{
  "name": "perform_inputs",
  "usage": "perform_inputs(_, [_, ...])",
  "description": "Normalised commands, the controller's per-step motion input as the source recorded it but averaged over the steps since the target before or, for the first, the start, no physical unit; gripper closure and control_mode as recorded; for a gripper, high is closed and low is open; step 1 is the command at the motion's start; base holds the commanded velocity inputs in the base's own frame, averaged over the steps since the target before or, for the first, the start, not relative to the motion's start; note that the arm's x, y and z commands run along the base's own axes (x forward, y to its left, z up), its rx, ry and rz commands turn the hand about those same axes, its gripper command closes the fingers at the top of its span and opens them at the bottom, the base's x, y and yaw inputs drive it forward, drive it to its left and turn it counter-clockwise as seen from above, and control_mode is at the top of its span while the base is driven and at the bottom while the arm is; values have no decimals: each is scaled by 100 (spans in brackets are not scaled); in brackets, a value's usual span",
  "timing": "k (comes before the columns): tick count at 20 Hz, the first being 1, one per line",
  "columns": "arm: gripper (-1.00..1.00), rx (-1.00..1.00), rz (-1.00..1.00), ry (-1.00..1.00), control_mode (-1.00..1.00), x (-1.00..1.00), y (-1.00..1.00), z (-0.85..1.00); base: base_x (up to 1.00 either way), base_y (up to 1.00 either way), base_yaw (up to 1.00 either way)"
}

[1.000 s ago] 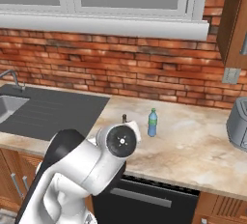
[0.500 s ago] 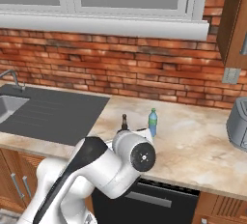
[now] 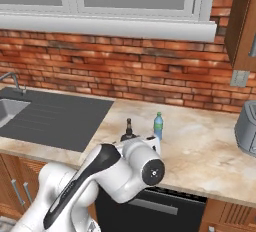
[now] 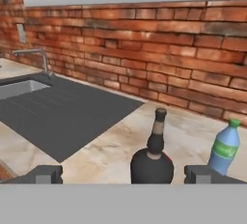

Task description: Place the drinks on the dining counter in a tight cluster.

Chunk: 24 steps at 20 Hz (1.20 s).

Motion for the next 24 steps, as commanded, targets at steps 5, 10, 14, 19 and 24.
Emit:
perform_inputs(5, [-100, 15, 0, 7, -100, 47, 0, -18, 0, 0, 0])
perform_inputs(10, [-100, 9, 0, 2, -100, 38, 0, -18, 0, 0, 0])
perform_inputs(14, [-100, 4, 0, 0, -100, 33, 0, -17, 0, 0, 0])
perform_inputs(19, [-100, 1, 0, 0, -100, 26, 0, -24, 0, 0, 0])
perform_inputs(24, [-100, -4, 2, -5, -100, 23, 0, -21, 0, 0, 0])
